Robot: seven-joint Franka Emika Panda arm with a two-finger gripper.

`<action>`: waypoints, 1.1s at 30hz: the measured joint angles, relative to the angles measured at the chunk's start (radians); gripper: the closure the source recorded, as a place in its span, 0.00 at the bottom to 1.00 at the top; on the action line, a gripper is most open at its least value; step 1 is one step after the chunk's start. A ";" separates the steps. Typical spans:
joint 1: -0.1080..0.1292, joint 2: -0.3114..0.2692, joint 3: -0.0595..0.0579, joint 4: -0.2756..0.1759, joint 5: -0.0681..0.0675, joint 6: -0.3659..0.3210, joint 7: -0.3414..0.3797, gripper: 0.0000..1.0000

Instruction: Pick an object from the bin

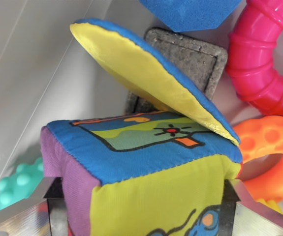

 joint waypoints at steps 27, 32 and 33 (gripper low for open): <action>0.000 -0.033 0.000 0.000 0.000 -0.028 0.000 1.00; 0.000 -0.055 0.000 -0.001 0.000 -0.049 0.000 1.00; 0.000 -0.060 0.000 -0.001 0.000 -0.055 0.000 1.00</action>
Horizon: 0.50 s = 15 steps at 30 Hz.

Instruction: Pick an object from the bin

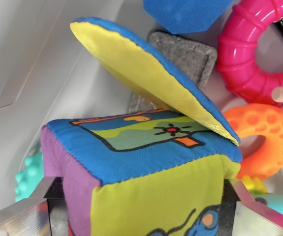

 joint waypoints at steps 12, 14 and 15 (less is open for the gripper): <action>0.000 -0.068 0.000 0.006 0.000 -0.073 0.000 1.00; 0.000 -0.077 0.000 0.008 0.000 -0.084 0.000 1.00; 0.000 -0.083 0.000 0.010 0.000 -0.092 0.000 1.00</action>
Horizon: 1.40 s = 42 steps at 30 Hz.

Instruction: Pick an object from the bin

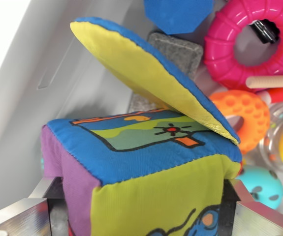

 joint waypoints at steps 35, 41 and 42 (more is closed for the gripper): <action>0.000 -0.149 -0.001 0.153 0.000 -0.301 0.000 1.00; 0.000 -0.159 -0.001 0.189 0.000 -0.347 0.000 1.00; 0.000 -0.160 -0.001 0.196 0.000 -0.355 0.000 1.00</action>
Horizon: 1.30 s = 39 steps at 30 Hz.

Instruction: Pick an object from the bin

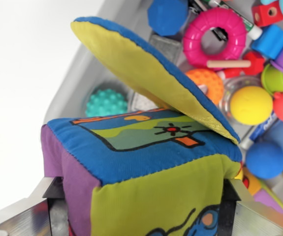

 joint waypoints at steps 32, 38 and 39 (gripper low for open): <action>0.000 -0.008 0.000 0.102 0.000 -0.111 0.001 1.00; 0.000 -0.008 0.000 0.102 0.000 -0.111 0.001 1.00; 0.000 -0.008 0.000 0.102 0.000 -0.111 0.001 1.00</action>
